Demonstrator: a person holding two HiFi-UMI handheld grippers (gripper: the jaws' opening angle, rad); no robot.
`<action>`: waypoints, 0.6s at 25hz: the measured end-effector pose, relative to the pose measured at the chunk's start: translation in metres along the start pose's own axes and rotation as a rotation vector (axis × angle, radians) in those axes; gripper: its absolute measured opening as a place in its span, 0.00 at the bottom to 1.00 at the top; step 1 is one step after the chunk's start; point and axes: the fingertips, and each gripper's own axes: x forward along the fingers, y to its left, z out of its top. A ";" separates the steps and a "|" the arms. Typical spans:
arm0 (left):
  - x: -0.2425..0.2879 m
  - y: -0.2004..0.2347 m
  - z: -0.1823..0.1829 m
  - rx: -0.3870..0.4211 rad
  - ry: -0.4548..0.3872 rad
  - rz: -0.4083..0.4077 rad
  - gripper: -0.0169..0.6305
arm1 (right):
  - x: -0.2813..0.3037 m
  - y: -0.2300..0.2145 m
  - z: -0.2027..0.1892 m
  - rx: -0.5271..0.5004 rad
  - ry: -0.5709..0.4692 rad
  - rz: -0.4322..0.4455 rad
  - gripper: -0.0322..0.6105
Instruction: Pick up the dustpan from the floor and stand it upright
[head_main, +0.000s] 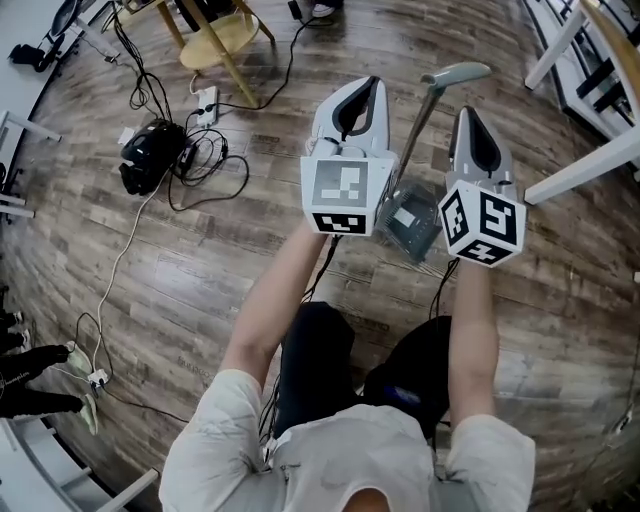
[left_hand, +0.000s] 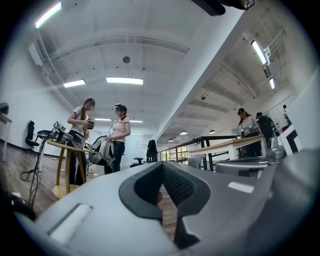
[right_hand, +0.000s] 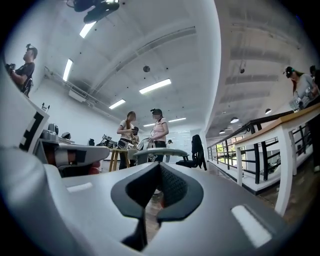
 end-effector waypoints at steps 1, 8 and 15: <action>0.007 -0.001 0.018 0.010 -0.002 -0.008 0.06 | 0.005 -0.003 0.017 -0.003 -0.001 -0.005 0.06; 0.054 -0.018 0.180 0.036 -0.019 -0.029 0.06 | 0.029 -0.031 0.169 -0.007 0.048 -0.028 0.06; 0.082 -0.032 0.377 -0.003 -0.003 -0.046 0.06 | 0.038 -0.045 0.376 -0.019 0.060 -0.037 0.06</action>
